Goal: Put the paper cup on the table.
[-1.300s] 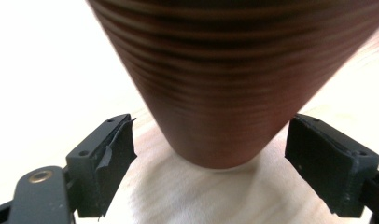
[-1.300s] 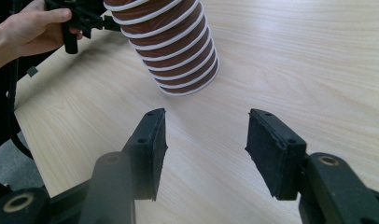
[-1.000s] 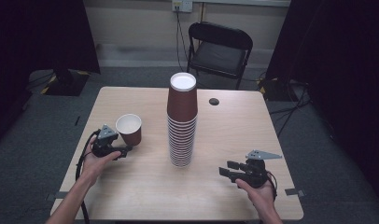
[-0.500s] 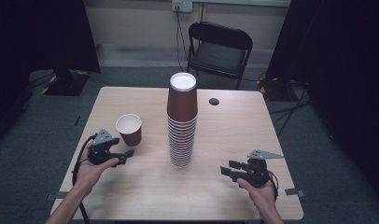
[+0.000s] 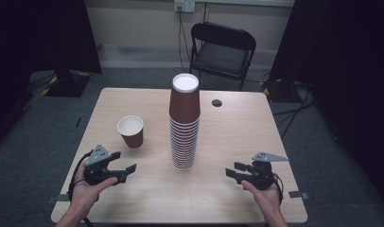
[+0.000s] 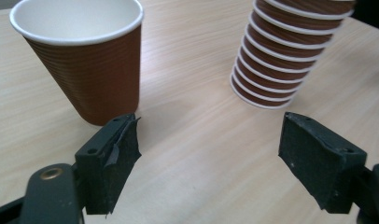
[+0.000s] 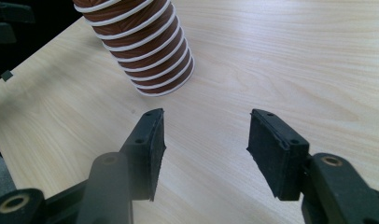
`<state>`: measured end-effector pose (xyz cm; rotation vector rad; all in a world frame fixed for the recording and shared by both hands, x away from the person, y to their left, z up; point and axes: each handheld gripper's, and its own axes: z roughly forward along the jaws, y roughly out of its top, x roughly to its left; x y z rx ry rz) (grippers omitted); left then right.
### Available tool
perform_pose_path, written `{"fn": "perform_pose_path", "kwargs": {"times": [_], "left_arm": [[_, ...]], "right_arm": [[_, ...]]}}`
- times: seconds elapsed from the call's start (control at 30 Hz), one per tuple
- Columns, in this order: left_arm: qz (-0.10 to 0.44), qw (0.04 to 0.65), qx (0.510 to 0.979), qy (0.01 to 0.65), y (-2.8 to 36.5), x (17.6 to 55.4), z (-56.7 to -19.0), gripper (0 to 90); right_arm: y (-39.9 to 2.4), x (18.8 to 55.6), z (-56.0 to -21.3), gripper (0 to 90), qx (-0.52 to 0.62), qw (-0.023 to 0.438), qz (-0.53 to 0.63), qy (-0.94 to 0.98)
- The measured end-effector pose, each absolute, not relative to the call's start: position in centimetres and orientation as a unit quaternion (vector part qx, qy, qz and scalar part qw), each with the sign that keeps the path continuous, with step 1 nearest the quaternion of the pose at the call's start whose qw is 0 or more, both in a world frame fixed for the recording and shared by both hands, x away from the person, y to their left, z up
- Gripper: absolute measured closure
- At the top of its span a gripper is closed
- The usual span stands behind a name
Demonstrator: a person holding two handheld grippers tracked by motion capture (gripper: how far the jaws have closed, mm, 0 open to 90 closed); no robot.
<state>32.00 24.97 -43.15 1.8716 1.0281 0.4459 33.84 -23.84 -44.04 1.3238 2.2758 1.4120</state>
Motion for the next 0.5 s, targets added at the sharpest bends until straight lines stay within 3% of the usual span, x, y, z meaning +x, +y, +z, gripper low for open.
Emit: {"fn": "perform_pose_path", "kwargs": {"times": [0.23,0.5], "left_arm": [[0.189,0.452,0.769,0.411,23.9,30.3,-44.2,18.5],[0.170,0.426,0.799,0.388,23.7,30.4,-45.9,15.8]], "right_arm": [[-24.5,33.7,-44.1,43.4,0.447,0.089,0.474,0.753],[-25.0,33.8,-44.8,29.9,0.454,0.128,0.463,0.751]]}}
